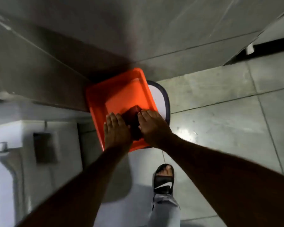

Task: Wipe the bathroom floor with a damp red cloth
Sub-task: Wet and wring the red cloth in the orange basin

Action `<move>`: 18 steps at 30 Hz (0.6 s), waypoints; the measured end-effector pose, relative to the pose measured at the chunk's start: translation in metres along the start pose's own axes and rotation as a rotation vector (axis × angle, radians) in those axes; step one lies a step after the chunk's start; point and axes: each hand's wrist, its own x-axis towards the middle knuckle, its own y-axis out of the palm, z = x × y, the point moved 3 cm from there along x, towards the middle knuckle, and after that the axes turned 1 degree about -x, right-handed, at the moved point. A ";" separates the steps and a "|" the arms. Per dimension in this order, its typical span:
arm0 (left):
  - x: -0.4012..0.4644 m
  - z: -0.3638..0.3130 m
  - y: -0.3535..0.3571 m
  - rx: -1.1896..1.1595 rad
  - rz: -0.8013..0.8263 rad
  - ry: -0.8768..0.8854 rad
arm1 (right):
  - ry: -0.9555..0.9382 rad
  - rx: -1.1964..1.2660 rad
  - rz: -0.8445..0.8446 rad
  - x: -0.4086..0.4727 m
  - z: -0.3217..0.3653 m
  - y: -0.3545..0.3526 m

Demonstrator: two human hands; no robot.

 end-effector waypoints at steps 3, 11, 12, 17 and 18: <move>0.020 0.016 0.006 -0.027 0.085 -0.134 | 0.104 0.060 -0.024 0.012 0.014 0.029; 0.040 0.021 -0.014 -0.172 0.079 -0.056 | 0.583 0.228 -0.050 0.044 0.016 0.039; 0.037 0.023 -0.019 -0.289 0.054 -0.037 | 0.525 0.364 0.004 0.042 0.015 0.036; 0.002 0.004 -0.050 -0.835 0.073 -0.054 | 0.433 0.503 -0.049 0.001 0.014 -0.023; -0.008 -0.008 -0.055 -0.917 0.089 -0.027 | 0.444 0.546 -0.062 -0.015 0.010 -0.036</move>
